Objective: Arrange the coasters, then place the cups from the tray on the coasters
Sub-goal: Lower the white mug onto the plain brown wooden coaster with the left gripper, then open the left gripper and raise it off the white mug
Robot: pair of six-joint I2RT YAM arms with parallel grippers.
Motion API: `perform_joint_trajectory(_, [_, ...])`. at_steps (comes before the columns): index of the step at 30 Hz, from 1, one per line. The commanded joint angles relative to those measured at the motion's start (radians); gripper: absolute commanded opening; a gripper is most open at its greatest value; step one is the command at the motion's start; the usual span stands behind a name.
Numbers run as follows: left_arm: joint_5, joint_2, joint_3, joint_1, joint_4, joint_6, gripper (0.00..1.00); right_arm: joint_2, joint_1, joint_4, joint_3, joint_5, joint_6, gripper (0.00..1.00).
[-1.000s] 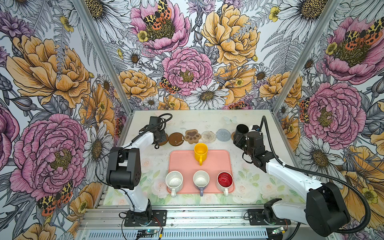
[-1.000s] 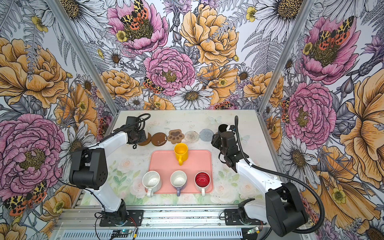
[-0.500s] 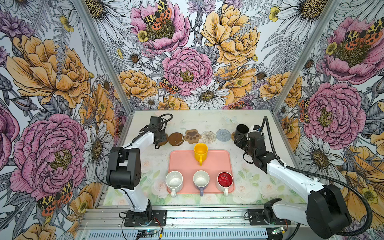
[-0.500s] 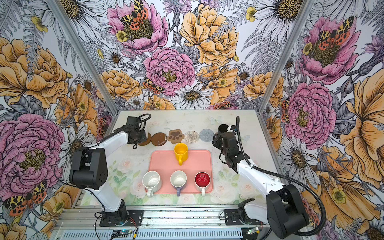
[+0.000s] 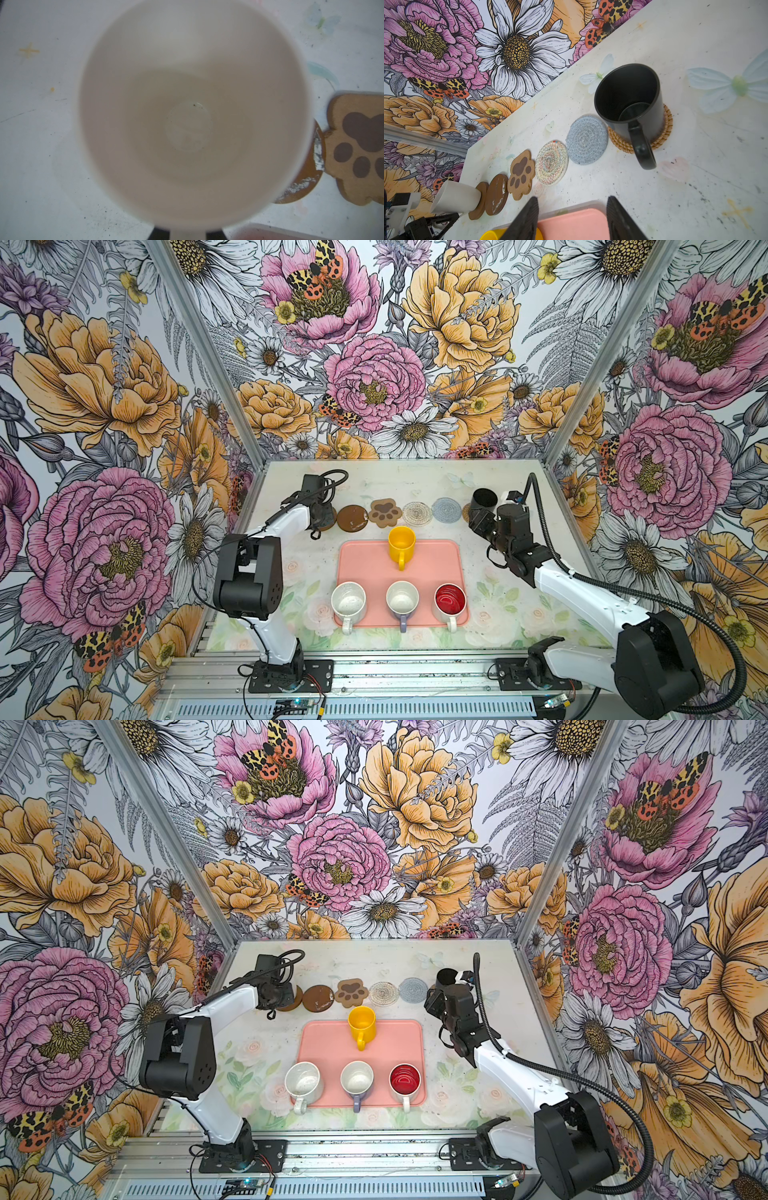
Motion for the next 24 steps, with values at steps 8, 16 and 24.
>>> perform_joint_trajectory(8, [-0.026,-0.018,-0.025,-0.006,-0.017,-0.005,0.24,-0.025,-0.006,0.012,-0.004,0.010,0.006,0.55])
perform_joint_trajectory(16, [-0.020,-0.026,-0.024,-0.007,-0.026,-0.012,0.34,-0.026,-0.006,0.011,-0.002,0.012,0.006,0.55])
perform_joint_trajectory(24, [-0.017,-0.080,-0.026,-0.011,-0.045,-0.017,0.39,-0.029,-0.006,0.009,-0.006,0.012,0.006,0.55])
